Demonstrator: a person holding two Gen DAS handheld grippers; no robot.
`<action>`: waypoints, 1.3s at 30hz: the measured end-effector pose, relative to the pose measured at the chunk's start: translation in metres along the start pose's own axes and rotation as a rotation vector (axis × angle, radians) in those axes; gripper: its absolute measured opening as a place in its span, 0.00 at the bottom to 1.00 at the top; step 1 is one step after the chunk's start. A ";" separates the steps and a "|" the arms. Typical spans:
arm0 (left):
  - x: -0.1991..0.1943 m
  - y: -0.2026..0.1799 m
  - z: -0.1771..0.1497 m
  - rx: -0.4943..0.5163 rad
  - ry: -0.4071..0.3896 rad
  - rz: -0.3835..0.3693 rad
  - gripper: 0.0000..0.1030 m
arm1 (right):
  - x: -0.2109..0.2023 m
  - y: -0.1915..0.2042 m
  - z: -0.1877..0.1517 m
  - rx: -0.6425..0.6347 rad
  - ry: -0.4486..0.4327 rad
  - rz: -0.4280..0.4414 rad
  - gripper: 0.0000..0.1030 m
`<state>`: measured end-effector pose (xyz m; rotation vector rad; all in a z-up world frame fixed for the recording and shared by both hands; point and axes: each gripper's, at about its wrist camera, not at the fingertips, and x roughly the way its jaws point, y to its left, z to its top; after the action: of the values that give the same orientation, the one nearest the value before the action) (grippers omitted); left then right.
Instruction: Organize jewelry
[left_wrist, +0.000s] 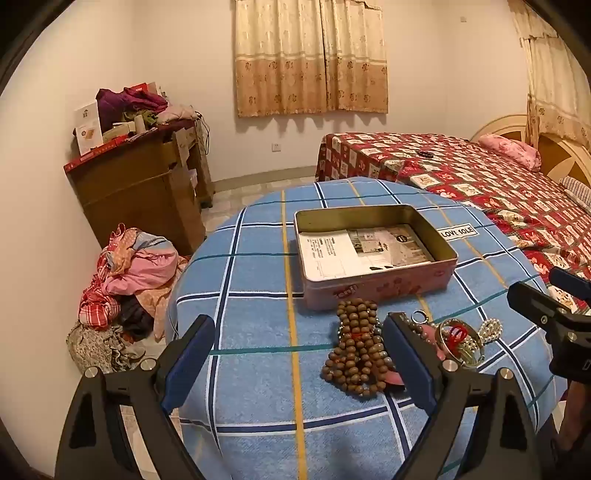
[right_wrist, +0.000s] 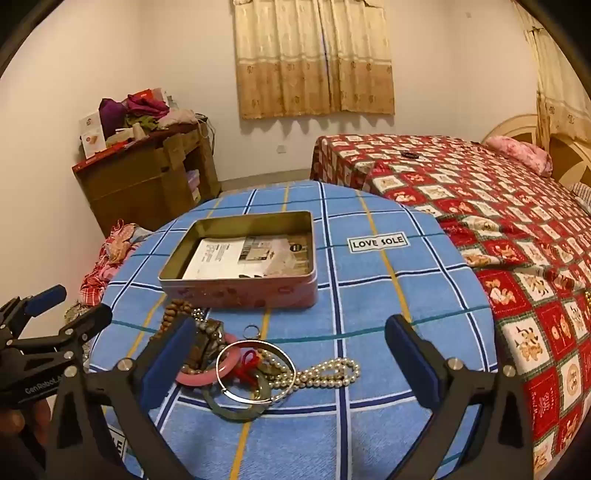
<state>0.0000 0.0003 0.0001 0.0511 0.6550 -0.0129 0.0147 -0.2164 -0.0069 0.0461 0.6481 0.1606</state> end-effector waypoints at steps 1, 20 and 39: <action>0.000 0.000 0.000 0.002 0.000 -0.002 0.89 | 0.000 0.000 0.000 0.000 0.000 0.000 1.00; 0.002 0.003 0.001 0.001 0.006 -0.007 0.89 | 0.004 0.003 -0.004 -0.005 0.016 -0.007 1.00; 0.002 0.005 0.002 0.002 0.008 0.008 0.89 | 0.006 0.006 -0.006 -0.003 0.031 0.001 1.00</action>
<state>0.0033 0.0048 0.0003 0.0560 0.6628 -0.0062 0.0151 -0.2098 -0.0150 0.0413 0.6791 0.1636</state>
